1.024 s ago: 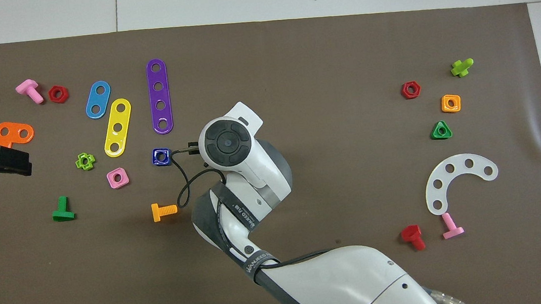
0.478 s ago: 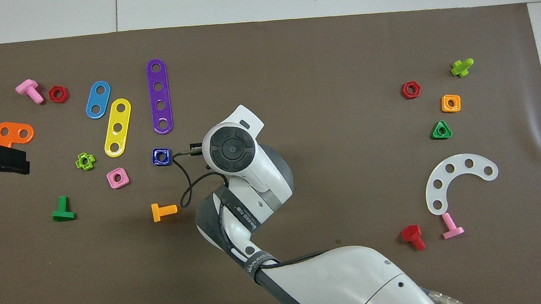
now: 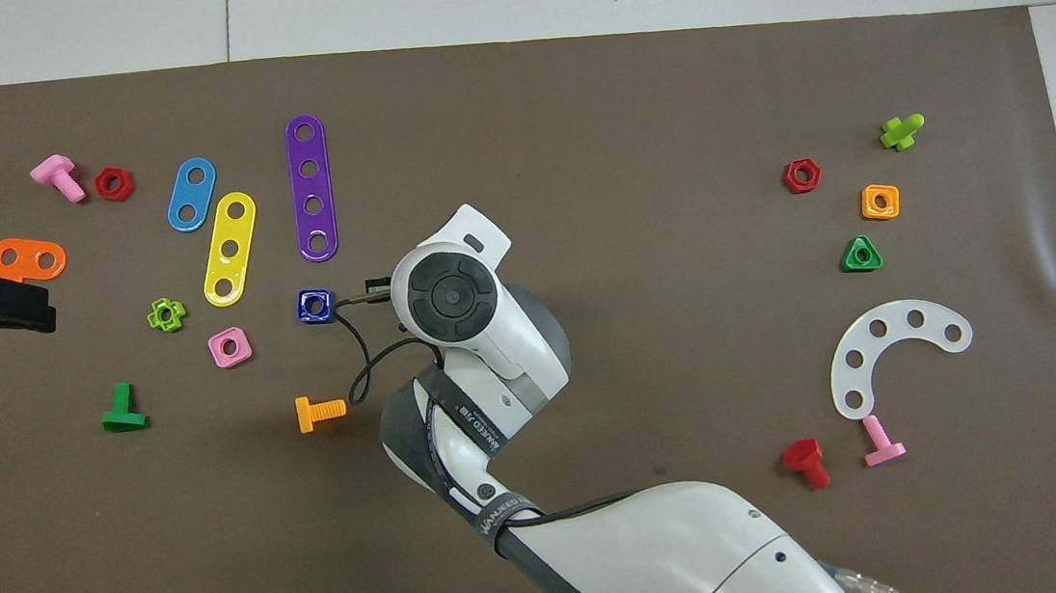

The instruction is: Unscrew and place screws in storage area

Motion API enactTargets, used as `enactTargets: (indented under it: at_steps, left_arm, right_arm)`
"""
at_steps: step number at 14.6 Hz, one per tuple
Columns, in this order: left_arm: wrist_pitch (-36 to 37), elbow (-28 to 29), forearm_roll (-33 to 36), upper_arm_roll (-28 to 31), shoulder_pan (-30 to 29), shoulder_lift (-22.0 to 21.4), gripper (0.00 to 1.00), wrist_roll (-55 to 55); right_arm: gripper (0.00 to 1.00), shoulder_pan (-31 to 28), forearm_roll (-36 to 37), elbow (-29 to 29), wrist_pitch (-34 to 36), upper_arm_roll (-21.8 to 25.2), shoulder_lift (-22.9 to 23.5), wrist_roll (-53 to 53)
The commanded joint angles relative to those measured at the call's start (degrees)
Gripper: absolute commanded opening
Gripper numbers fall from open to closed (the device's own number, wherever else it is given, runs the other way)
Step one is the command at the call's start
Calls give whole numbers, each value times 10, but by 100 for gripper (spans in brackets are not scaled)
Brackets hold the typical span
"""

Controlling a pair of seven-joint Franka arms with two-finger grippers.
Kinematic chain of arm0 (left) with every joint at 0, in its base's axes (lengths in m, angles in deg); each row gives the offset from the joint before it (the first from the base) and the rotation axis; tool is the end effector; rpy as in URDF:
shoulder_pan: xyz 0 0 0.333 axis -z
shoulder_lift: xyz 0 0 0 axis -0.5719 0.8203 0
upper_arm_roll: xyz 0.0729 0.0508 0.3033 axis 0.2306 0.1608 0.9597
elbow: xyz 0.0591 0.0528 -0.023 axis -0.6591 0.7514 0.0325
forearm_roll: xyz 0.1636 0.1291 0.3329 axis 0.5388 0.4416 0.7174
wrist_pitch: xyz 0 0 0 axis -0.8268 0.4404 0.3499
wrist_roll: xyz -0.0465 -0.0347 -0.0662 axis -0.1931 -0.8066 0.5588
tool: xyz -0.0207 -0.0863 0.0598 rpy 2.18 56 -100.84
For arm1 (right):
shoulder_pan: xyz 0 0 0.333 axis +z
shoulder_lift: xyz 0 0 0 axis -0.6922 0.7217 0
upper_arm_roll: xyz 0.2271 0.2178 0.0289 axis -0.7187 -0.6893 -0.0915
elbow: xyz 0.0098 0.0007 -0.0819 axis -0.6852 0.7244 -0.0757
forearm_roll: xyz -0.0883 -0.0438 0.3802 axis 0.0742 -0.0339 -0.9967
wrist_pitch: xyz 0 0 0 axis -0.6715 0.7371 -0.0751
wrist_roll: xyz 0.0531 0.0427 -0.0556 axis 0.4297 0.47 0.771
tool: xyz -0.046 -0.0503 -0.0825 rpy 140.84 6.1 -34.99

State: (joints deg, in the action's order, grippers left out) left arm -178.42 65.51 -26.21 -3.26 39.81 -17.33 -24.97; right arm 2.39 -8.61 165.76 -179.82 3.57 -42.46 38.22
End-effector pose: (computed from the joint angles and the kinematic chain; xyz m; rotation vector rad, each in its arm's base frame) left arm 0.5509 -0.0123 0.6089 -3.1194 0.0831 0.0161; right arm 0.5804 0.4901 0.3078 -2.9267 -0.0214 -0.3479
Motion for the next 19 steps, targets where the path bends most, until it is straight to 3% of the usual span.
enactTargets:
  at_steps: [1,6,10,16,19]
  left_arm:
    - [-14,16,-9,4,0,-15,100,-2]
    - [-8,18,-9,4,-1,-15,100,-7]
    - [-5,18,-9,4,-1,-15,100,-7]
    - [-5,18,-9,4,-1,-15,100,-7]
    - [-5,18,-9,4,-1,-15,100,-7]
  right_arm:
    - [0,-6,7,14,-20,-6,-6,17]
    - [0,-15,9,4,-10,-2,-8,21]
    - [0,-44,11,18,8,17,-61,30]
    - [0,-203,11,190,92,17,-242,279]
    - [0,-289,11,280,79,17,-280,397]
